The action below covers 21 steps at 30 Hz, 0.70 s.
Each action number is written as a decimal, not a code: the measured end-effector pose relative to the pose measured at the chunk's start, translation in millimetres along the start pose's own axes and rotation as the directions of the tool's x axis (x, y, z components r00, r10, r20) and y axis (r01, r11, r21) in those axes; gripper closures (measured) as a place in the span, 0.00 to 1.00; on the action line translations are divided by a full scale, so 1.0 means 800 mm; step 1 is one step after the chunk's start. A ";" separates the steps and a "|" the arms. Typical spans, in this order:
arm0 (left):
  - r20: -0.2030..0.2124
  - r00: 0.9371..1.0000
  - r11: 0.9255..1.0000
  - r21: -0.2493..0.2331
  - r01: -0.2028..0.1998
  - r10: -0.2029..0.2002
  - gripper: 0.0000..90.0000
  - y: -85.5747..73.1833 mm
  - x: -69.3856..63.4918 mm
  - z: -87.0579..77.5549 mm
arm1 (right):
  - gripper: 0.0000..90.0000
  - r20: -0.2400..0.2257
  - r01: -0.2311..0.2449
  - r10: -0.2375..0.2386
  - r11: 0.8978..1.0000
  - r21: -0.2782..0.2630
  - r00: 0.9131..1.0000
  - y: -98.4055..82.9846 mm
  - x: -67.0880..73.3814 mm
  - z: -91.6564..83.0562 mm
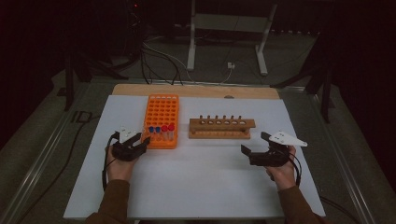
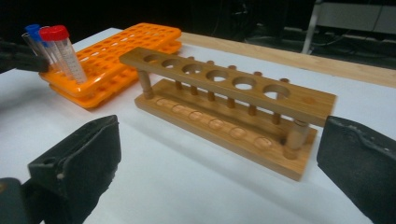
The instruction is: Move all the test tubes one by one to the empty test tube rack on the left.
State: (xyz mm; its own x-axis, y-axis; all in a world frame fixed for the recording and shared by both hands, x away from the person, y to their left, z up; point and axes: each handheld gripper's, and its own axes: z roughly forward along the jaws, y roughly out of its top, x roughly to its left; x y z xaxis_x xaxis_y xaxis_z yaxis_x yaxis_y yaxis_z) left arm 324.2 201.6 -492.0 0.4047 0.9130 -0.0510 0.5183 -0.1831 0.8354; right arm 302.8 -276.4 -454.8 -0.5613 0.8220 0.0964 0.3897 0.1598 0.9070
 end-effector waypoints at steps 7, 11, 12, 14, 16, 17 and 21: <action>0.032 0.998 0.988 -0.149 0.051 -0.047 0.38 0.000 -0.004 -0.052 | 0.00 0.020 0.000 0.000 1.000 -0.023 1.000 -0.020 -0.007 -0.011; 0.015 1.000 0.981 -0.193 0.023 -0.020 0.28 -0.007 -0.009 -0.074 | 0.00 0.017 0.002 -0.001 0.999 -0.046 1.000 -0.022 -0.007 -0.015; 0.012 1.000 0.979 -0.204 0.027 -0.025 0.25 -0.009 -0.009 -0.078 | 0.00 0.018 -0.001 0.002 0.999 -0.051 1.000 -0.022 -0.007 -0.016; -0.008 0.999 0.976 -0.217 0.031 -0.033 0.21 -0.012 -0.009 -0.084 | 0.00 0.022 0.007 -0.006 0.998 -0.057 1.000 -0.024 -0.006 -0.018; -0.021 0.999 0.973 -0.227 0.027 -0.033 0.18 -0.012 -0.008 -0.089 | 0.00 0.022 0.006 -0.005 0.998 -0.060 1.000 -0.026 -0.007 -0.019; -0.019 0.999 0.972 -0.231 0.032 -0.038 0.18 -0.012 -0.008 -0.092 | 0.00 0.026 0.009 -0.007 0.998 -0.061 1.000 -0.028 -0.008 -0.021; -0.018 0.998 0.968 -0.248 0.048 -0.054 0.10 -0.012 -0.007 -0.098 | 0.00 0.038 0.003 0.000 0.998 -0.069 0.999 -0.034 -0.012 -0.026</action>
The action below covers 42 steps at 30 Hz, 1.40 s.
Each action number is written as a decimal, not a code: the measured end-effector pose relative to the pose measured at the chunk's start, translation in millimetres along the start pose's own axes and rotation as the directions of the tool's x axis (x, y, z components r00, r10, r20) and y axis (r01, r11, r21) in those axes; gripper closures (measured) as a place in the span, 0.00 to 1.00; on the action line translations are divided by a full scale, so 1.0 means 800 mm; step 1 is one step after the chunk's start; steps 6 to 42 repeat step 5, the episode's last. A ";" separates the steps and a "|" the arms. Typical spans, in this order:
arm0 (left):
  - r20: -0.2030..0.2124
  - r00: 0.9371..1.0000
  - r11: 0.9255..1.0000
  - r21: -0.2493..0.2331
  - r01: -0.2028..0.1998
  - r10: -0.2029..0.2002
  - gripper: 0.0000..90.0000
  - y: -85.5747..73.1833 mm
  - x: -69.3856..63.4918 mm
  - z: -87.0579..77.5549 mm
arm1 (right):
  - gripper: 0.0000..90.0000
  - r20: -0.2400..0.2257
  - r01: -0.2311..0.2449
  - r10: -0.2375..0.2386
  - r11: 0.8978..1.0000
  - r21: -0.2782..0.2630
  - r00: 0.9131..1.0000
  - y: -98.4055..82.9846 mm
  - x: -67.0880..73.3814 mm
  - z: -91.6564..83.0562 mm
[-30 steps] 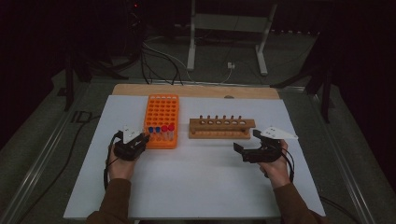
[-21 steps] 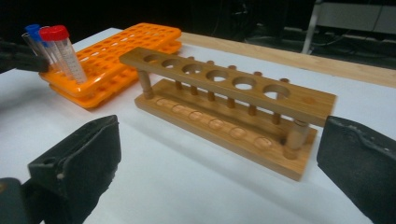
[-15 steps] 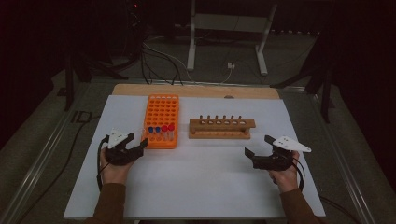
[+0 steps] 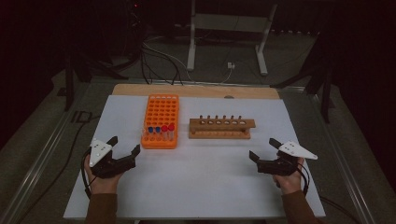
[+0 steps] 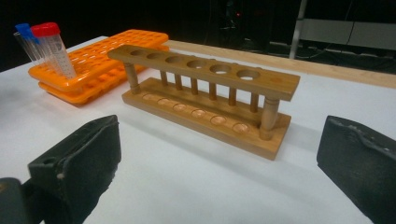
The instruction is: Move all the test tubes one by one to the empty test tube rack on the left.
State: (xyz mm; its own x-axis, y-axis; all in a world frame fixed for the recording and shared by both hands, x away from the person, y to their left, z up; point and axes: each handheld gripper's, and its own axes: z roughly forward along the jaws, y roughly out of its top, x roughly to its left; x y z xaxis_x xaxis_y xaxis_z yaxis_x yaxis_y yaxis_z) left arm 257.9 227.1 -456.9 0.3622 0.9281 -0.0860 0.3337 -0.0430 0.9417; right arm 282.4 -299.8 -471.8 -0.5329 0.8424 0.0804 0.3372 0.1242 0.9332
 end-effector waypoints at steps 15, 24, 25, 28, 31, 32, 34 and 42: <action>-0.012 1.000 1.000 -0.007 0.008 -0.008 0.01 0.001 0.001 -0.005 | 0.00 0.010 -0.009 0.009 1.000 -0.005 1.000 -0.002 -0.003 -0.003; -0.012 1.000 1.000 -0.007 0.008 -0.008 0.01 0.001 0.001 -0.005 | 0.00 0.010 -0.009 0.009 1.000 -0.005 1.000 -0.002 -0.003 -0.003; -0.012 1.000 1.000 -0.007 0.008 -0.008 0.01 0.001 0.001 -0.005 | 0.00 0.010 -0.009 0.009 1.000 -0.005 1.000 -0.002 -0.003 -0.003; -0.012 1.000 1.000 -0.007 0.008 -0.008 0.01 0.001 0.001 -0.005 | 0.00 0.010 -0.009 0.009 1.000 -0.005 1.000 -0.002 -0.003 -0.003; -0.012 1.000 1.000 -0.007 0.008 -0.008 0.01 0.001 0.001 -0.005 | 0.00 0.010 -0.009 0.009 1.000 -0.005 1.000 -0.002 -0.003 -0.003; -0.012 1.000 1.000 -0.007 0.008 -0.008 0.01 0.001 0.001 -0.005 | 0.00 0.010 -0.009 0.009 1.000 -0.005 1.000 -0.002 -0.003 -0.003; -0.012 1.000 1.000 -0.007 0.008 -0.008 0.01 0.001 0.001 -0.005 | 0.00 0.010 -0.009 0.009 1.000 -0.005 1.000 -0.002 -0.003 -0.003; -0.012 1.000 1.000 -0.007 0.008 -0.008 0.01 0.001 0.001 -0.005 | 0.00 0.010 -0.009 0.009 1.000 -0.005 1.000 -0.002 -0.003 -0.003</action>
